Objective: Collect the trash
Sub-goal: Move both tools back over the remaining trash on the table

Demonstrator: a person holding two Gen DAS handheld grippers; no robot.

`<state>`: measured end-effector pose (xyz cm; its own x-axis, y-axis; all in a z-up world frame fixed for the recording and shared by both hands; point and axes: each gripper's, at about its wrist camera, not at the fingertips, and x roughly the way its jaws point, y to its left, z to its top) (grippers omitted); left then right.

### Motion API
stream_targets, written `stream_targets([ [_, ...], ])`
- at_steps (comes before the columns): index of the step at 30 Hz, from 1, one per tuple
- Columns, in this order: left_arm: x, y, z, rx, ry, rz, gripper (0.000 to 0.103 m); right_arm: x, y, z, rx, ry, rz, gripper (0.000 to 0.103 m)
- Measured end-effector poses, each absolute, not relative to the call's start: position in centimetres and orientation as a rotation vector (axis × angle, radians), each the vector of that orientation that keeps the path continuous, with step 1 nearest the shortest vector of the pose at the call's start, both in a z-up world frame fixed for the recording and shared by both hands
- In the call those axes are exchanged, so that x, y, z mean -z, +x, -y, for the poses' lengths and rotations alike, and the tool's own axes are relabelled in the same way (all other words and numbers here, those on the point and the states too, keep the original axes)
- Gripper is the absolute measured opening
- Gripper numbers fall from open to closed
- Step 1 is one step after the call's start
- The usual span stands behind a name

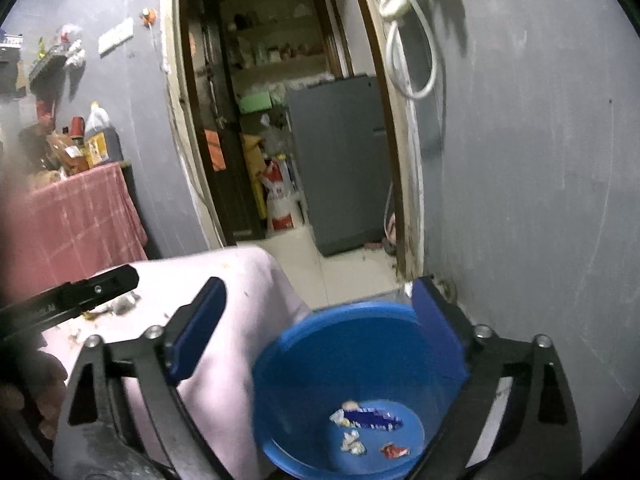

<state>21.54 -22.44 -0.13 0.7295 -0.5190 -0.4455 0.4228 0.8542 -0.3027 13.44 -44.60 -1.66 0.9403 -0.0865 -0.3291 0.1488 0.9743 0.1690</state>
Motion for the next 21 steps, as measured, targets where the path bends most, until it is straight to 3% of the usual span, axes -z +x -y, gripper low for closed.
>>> stream_targets([
  [1, -0.3, 21.3, 21.7, 0.508, -0.189, -0.519, 0.085, 1.3, 13.3, 44.3, 0.117, 0.191, -0.311, 0.102],
  [6, -2.0, 20.1, 18.7, 0.44, -0.189, -0.419, 0.097, -1.0, 12.9, 41.9, 0.088, 0.177, -0.227, 0.103],
  [21, -4.9, 16.3, 10.5, 0.266, -0.149, -0.246, 0.101, -4.8, 12.6, 33.7, -0.042, 0.112, -0.127, 0.103],
])
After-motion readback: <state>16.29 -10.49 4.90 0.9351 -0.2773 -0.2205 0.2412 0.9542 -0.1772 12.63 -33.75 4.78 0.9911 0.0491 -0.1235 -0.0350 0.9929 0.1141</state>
